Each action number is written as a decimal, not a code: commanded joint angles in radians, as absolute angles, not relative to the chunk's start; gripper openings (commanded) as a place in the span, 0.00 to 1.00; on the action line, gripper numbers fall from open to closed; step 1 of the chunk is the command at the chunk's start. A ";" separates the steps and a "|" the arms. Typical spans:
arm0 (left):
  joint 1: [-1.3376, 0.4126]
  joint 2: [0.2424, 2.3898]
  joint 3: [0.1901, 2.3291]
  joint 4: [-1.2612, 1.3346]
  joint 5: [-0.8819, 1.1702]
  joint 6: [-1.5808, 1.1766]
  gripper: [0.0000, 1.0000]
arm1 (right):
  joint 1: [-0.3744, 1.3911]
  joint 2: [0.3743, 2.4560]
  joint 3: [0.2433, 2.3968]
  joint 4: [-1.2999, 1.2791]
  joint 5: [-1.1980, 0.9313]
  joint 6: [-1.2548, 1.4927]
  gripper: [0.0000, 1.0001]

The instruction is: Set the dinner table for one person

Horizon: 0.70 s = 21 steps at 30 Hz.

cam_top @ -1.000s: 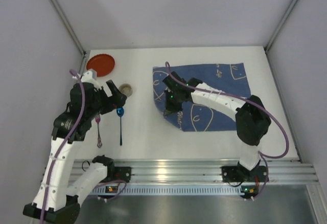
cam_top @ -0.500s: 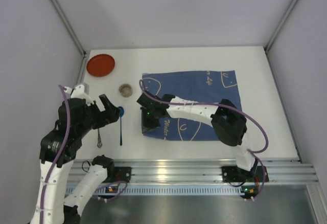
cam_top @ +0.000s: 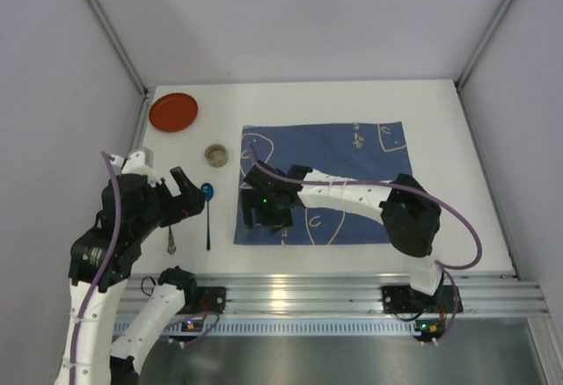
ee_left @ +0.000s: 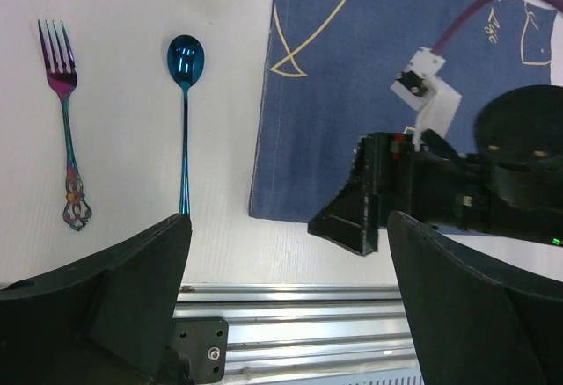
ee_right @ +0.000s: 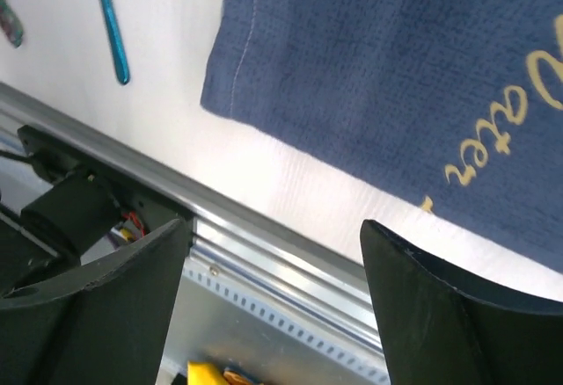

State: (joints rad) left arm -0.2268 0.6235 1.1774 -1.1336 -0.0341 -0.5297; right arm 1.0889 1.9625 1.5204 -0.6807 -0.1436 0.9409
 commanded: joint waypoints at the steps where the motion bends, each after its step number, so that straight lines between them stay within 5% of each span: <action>1: -0.225 0.685 1.155 -1.042 -0.040 -0.548 0.99 | 1.082 1.824 1.592 -0.755 -0.086 0.839 0.80; 21: -0.092 1.563 1.350 -0.658 -0.112 -0.486 0.88 | 0.755 1.143 0.997 -0.844 -0.049 0.704 0.81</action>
State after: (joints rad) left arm -0.1352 1.4914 1.2713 -0.7456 -0.1089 -0.5156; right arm 0.7757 1.2106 1.0397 -0.8349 -0.0338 0.7315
